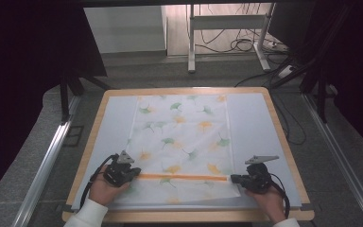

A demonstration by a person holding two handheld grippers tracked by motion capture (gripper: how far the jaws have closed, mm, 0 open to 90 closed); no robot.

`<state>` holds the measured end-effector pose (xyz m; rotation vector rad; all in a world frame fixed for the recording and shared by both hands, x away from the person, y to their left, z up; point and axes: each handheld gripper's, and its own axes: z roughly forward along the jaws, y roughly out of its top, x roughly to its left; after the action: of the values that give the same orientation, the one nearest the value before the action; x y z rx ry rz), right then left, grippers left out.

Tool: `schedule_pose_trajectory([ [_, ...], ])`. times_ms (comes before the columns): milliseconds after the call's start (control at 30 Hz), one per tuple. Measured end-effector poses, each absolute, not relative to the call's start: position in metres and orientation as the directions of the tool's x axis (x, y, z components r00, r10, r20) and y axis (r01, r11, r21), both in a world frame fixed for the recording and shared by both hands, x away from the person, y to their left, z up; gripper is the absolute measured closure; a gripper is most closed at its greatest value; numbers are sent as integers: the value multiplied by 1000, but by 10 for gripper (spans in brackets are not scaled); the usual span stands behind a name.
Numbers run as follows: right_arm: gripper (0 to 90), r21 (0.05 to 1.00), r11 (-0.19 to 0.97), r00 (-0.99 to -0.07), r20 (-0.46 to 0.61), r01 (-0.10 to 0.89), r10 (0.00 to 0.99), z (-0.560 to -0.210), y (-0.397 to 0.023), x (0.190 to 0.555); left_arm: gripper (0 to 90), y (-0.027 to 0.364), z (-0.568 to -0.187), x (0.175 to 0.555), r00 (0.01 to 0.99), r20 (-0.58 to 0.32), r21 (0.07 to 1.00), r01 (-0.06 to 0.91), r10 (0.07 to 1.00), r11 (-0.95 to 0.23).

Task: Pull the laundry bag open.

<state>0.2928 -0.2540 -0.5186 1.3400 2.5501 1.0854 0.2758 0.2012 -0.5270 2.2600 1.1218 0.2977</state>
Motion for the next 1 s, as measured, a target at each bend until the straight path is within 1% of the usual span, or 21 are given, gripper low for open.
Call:
schedule_pose_trajectory([
  [333, 897, 612, 371, -618, 255, 698, 743, -519, -254, 293, 900, 204, -527, 276, 613, -54, 594, 654, 788, -468],
  [633, 897, 611, 371, -618, 256, 699, 744, -519, -254, 293, 900, 221, -528, 273, 586, -67, 598, 672, 808, -438],
  [1000, 897, 610, 374, -619, 255, 699, 743, -518, -254, 293, 900, 229, -529, 271, 573, -66, 599, 677, 817, -427],
])
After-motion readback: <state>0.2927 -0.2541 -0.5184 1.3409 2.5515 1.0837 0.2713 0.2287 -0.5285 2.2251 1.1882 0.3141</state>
